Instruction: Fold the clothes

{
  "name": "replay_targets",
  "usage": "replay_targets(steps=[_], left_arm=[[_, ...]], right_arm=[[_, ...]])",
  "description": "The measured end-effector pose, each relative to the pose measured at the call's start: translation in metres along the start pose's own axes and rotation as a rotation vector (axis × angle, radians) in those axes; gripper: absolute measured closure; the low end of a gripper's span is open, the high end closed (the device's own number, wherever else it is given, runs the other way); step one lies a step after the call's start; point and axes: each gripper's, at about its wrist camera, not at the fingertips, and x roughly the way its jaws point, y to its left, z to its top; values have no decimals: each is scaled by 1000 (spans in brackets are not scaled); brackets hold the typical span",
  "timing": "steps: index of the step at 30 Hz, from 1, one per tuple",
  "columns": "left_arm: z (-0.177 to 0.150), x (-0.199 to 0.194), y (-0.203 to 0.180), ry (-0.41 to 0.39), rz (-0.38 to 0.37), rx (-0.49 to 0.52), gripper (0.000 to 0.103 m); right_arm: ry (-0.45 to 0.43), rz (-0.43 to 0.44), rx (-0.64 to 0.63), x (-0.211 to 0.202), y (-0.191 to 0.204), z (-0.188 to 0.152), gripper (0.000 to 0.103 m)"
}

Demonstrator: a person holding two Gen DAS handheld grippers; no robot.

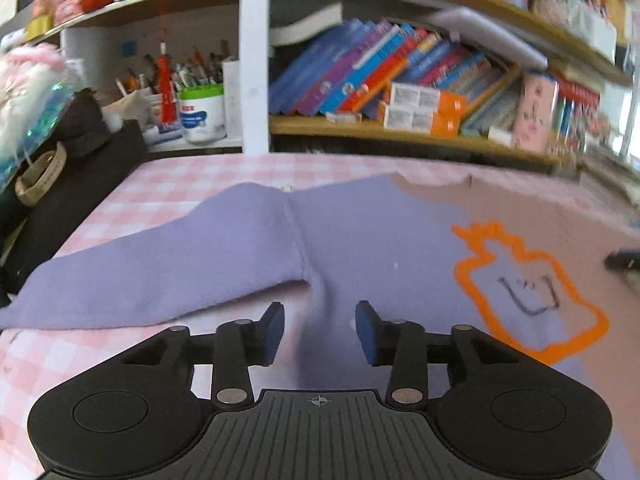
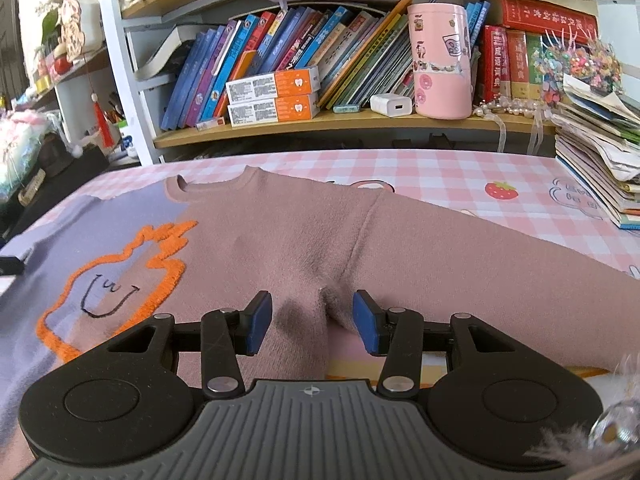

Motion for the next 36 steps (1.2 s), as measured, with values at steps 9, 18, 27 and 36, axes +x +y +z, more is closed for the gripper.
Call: replay_targets(steps=[9, 18, 27, 36], left_arm=[[-2, 16, -1, 16, -15, -45, 64], [2, 21, -2, 15, -28, -51, 76], [2, 21, -3, 10, -30, -67, 89], [3, 22, -4, 9, -27, -60, 88]], right_arm=[[2, 36, 14, -5, -1, -2, 59], [13, 33, 16, -5, -4, -3, 63], [21, 58, 6, -3, -1, -3, 88], [22, 54, 24, -1, -4, -3, 90]])
